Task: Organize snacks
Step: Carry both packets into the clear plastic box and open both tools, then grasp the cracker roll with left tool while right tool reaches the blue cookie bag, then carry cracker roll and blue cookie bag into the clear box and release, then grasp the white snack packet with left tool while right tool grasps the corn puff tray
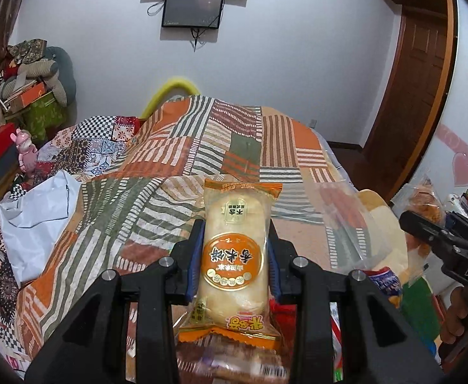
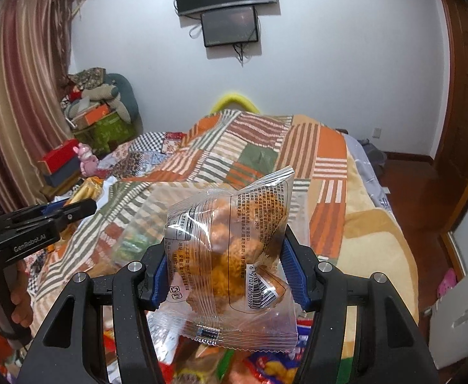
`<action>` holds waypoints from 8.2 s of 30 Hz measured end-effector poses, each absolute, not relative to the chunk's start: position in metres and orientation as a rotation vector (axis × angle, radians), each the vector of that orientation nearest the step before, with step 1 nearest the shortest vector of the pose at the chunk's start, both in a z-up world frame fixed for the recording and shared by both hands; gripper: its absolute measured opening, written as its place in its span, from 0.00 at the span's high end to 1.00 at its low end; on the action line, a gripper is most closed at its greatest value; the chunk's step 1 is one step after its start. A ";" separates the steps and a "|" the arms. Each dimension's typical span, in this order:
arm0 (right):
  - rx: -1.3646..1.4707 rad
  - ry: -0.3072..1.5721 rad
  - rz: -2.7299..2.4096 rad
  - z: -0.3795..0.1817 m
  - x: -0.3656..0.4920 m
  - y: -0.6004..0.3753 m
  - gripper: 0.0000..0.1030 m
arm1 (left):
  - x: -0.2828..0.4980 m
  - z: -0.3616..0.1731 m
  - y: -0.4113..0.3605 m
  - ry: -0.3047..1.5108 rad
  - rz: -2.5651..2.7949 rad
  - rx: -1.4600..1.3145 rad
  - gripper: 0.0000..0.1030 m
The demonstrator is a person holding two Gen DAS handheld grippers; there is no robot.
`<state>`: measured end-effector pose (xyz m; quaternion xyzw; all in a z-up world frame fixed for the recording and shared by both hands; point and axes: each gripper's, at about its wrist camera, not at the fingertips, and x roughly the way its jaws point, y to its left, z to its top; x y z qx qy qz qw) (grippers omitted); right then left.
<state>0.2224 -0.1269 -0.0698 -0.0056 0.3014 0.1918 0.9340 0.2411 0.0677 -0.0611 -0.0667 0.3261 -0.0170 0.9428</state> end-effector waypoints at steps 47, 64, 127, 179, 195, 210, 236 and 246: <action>-0.087 0.766 0.387 -0.079 0.232 -0.137 0.32 | 0.239 -0.085 0.056 0.766 -0.057 -0.014 0.40; -0.057 0.855 0.302 -0.113 0.199 -0.181 0.32 | 0.202 -0.133 0.111 0.917 0.032 -0.037 0.36; 0.055 0.727 0.342 -0.069 0.210 -0.176 0.52 | 0.198 -0.067 0.064 0.741 -0.070 -0.099 0.66; -0.047 0.893 0.341 -0.101 0.242 -0.146 0.40 | 0.273 -0.096 0.029 0.820 -0.215 -0.043 0.63; -0.005 0.901 0.376 -0.101 0.158 -0.172 0.29 | 0.169 -0.093 0.013 0.853 -0.149 -0.020 0.35; 0.001 1.019 0.397 -0.157 0.122 -0.166 0.24 | 0.135 -0.124 0.002 0.954 -0.162 -0.011 0.31; 0.039 1.037 0.388 -0.174 0.115 -0.170 0.25 | 0.119 -0.177 -0.023 1.042 -0.211 -0.019 0.48; 0.063 0.981 0.376 -0.154 0.120 -0.178 0.26 | 0.119 -0.143 -0.012 0.975 -0.219 -0.067 0.74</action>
